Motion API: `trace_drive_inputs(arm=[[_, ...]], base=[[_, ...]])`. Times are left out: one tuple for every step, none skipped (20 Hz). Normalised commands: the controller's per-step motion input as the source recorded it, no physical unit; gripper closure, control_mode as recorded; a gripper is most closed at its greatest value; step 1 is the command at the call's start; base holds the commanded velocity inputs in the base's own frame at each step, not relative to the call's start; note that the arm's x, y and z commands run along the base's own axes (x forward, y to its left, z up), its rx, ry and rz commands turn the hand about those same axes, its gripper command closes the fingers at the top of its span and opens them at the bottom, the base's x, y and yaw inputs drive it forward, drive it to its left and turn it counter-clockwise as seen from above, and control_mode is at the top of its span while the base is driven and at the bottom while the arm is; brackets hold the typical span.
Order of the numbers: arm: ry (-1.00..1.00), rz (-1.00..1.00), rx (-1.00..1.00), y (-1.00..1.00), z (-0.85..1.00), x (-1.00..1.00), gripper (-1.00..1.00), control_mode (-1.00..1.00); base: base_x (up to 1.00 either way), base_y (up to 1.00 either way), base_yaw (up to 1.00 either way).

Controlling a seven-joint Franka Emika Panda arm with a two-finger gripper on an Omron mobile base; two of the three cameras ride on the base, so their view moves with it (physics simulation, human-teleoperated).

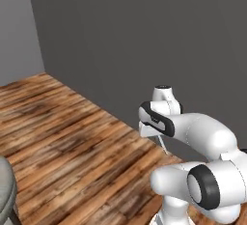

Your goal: Take the fork and place it on the left side of the plate. Then take the spoon and place it on the right side of the plate. Make sure they're directly next to the plate.

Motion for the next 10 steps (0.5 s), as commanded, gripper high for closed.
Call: trace_drive_inputs(arm=[[0.00, 0.00, 0.00, 0.00, 0.00, 0.00, 1.00, 1.00], [0.00, 0.00, 0.00, 0.00, 0.00, 0.00, 1.00, 1.00], [0.00, 0.00, 0.00, 0.00, 0.00, 0.00, 1.00, 1.00], [0.00, 0.00, 0.00, 0.00, 0.00, 0.00, 1.00, 1.00], [0.00, 0.00, 0.00, 0.00, 0.00, 0.00, 1.00, 1.00], [0.00, 0.00, 0.00, 0.00, 0.00, 0.00, 1.00, 1.00], [0.00, 0.00, 0.00, 0.00, 0.00, 0.00, 1.00, 1.00], [0.00, 0.00, 0.00, 0.00, 0.00, 0.00, 1.00, 1.00], [0.00, 0.00, 0.00, 0.00, 0.00, 0.00, 1.00, 1.00], [0.00, 0.00, 0.00, 0.00, 0.00, 0.00, 1.00, 1.00]], base=[[0.85, -0.02, 0.33], [0.85, -0.02, 0.33], [0.85, -0.03, 0.32], [0.86, -0.04, 0.30], [0.88, -0.05, 0.28], [0.89, -0.06, 0.27], [0.89, -0.07, 0.26], [0.90, -0.07, 0.25], [0.91, -0.09, 0.23], [0.94, -0.10, 0.18]])
